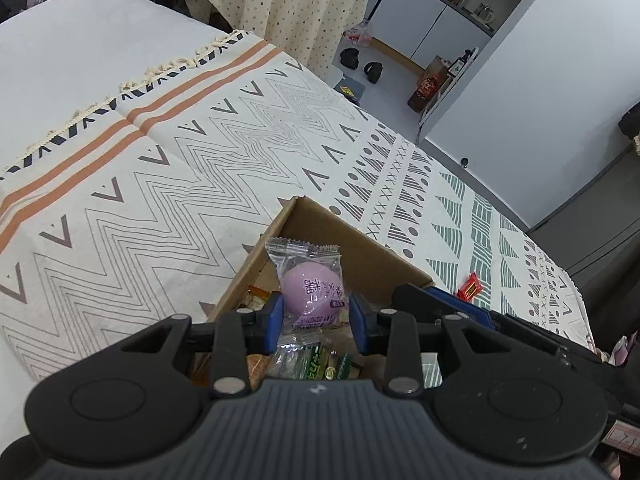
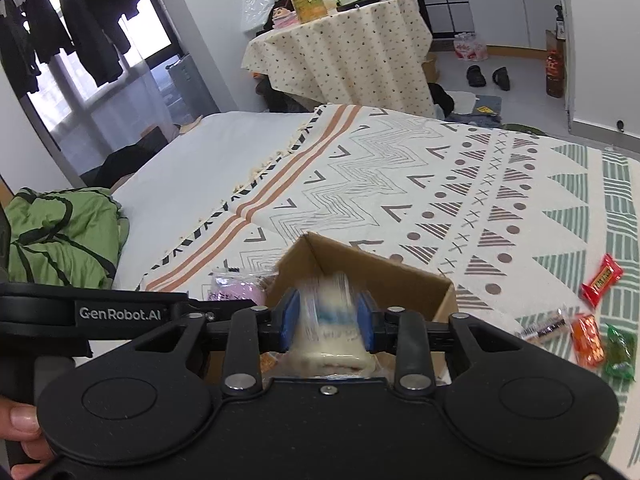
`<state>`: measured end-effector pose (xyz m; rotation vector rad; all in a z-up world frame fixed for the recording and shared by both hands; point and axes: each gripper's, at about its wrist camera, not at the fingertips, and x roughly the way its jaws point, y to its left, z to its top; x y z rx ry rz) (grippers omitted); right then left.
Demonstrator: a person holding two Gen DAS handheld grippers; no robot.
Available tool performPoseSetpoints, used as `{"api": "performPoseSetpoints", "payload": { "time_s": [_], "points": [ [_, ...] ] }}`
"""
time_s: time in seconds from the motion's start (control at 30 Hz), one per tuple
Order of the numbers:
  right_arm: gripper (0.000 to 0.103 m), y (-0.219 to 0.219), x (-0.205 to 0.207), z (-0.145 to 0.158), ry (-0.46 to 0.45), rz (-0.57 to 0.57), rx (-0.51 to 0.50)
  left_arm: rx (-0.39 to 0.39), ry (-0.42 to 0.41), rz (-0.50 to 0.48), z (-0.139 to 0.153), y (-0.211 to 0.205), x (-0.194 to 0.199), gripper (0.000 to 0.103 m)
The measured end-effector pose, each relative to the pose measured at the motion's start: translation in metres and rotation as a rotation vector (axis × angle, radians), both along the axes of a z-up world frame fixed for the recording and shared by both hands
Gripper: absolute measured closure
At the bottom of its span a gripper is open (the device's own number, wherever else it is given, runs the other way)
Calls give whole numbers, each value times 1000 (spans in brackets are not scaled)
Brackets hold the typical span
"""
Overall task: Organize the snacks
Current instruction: 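Carry bun and cake pack over the box and open both tools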
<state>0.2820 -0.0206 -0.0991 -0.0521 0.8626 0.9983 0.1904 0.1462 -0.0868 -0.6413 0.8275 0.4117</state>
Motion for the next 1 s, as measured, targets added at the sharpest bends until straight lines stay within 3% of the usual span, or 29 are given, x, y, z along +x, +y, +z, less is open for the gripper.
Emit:
{"api": "performPoseSetpoints", "payload": {
  "time_s": [0.13,0.33,0.53,0.67,1.0],
  "points": [
    [72,3,7,-2,-23,-44,-38,-12,10,-7,-6,3,6,69],
    [69,-9,15,-9,24,-95,-44,-30,28,-16,-13,2,13,69],
    [52,-27,18,-9,46,-159,-46,-50,26,-18,-11,0,18,60],
    [50,-38,16,-6,53,-182,-44,-50,26,-8,-8,-3,14,57],
    [37,-79,3,-7,56,-244,-52,-21,42,-18,1,-22,6,36]
  ]
}}
